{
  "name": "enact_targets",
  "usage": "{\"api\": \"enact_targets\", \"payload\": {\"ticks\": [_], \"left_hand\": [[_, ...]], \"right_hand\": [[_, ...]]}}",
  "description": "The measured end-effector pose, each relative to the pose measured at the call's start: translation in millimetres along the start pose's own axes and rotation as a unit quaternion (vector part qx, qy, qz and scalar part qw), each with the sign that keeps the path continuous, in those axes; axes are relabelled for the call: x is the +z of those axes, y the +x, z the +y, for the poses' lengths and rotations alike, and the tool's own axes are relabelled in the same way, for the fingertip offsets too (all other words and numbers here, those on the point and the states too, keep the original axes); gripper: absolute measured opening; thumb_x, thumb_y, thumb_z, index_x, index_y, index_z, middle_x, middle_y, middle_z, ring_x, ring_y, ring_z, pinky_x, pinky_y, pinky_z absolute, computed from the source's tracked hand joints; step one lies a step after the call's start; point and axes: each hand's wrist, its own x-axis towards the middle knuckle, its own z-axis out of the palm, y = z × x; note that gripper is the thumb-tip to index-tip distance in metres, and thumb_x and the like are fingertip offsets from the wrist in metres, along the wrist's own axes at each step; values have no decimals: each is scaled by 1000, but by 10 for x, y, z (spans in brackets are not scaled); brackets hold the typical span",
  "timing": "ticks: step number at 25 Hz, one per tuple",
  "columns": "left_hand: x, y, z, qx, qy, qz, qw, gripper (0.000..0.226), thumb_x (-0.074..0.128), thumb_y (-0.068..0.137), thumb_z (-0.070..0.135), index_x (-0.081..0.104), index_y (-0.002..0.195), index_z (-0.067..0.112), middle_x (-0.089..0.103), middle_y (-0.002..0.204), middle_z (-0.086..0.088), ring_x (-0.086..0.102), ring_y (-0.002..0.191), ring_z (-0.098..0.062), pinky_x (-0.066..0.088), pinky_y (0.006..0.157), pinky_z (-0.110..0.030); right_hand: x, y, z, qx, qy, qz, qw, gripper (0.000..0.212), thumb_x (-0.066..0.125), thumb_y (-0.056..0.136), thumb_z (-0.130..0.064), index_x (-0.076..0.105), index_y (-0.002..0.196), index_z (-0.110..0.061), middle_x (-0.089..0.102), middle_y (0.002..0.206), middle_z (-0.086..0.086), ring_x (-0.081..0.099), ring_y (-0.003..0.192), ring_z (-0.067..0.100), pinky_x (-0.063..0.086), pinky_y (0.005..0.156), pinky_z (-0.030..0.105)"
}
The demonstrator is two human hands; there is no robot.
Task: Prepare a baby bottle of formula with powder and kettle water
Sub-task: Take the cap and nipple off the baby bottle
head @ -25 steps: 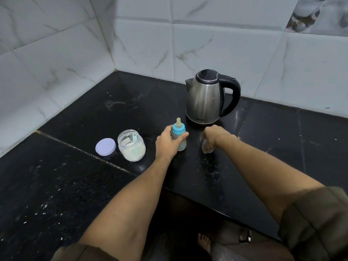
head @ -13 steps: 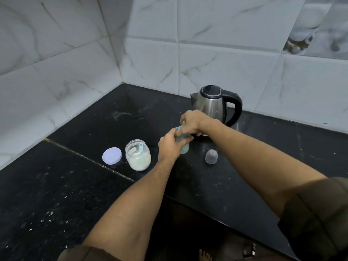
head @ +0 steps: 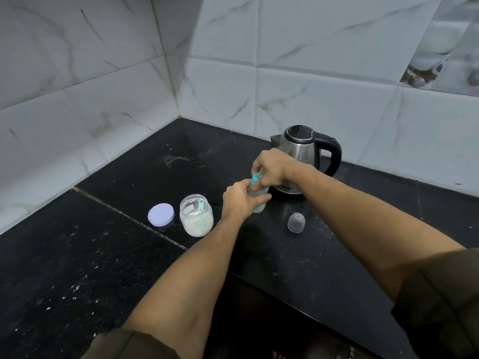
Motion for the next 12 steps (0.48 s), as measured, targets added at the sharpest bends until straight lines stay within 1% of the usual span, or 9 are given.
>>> {"api": "enact_targets", "payload": {"ticks": [2, 3, 5, 6, 7, 9, 11, 12], "left_hand": [[31, -9, -7, -4, -5, -3, 1000, 40, 90, 75, 46, 72, 102, 24, 74, 91, 8, 71, 90, -11, 60, 88, -41], [49, -19, -2, -6, -4, 1, 1000, 40, 90, 75, 45, 72, 105, 24, 75, 92, 9, 71, 92, -10, 60, 89, -40], [75, -27, 23, -10, -1, 18, 1000, 43, 90, 75, 44, 73, 110, 25, 75, 95, 9, 71, 95, -12, 60, 91, -39], [74, -21, 46, -13, 1, 31, 999, 43, 89, 75, 44, 74, 111, 25, 75, 96, 8, 70, 95, -13, 60, 90, -38], [63, -10, 74, -16, 6, 39, 999, 43, 89, 75, 45, 74, 111, 24, 75, 95, 8, 70, 95, -14, 59, 89, -38], [27, 31, 103, -18, 16, 40, 999, 43, 88, 75, 46, 74, 108, 23, 75, 93, 7, 70, 93, -14, 60, 87, -38], [5, 49, 104, -17, 13, 37, 999, 38, 89, 75, 46, 73, 99, 21, 75, 87, 7, 71, 87, -13, 61, 85, -40], [5, 50, 91, -16, 7, 38, 999, 37, 89, 74, 45, 73, 96, 21, 74, 85, 7, 71, 85, -13, 61, 84, -41]], "right_hand": [[15, -9, 21, -16, -5, -9, 1000, 39, 90, 78, -41, 78, 106, -17, 73, 96, -3, 70, 95, 20, 56, 80, 31], [22, 3, 32, -6, -2, -18, 1000, 42, 89, 78, -42, 76, 110, -17, 74, 97, -2, 71, 91, 21, 58, 79, 32], [34, 30, 42, 42, 3, -36, 998, 48, 84, 81, -47, 70, 113, -14, 75, 89, 4, 73, 70, 22, 61, 68, 32], [31, 39, 41, 66, 4, -43, 997, 49, 80, 83, -52, 70, 109, -11, 76, 82, 8, 71, 61, 23, 61, 63, 32], [27, 45, 36, 80, 4, -49, 996, 51, 76, 86, -57, 69, 103, -9, 76, 77, 11, 70, 56, 24, 61, 62, 32], [11, 49, 12, 82, 9, -50, 995, 55, 72, 88, -61, 69, 94, -7, 75, 71, 12, 66, 52, 22, 59, 61, 31], [15, 78, 13, 51, -4, -31, 998, 52, 74, 88, -57, 73, 93, -5, 72, 67, 9, 61, 51, 18, 50, 55, 28], [20, 92, 20, 32, -22, -22, 999, 49, 76, 86, -55, 75, 93, -6, 73, 70, 8, 61, 56, 17, 47, 56, 28]]}}
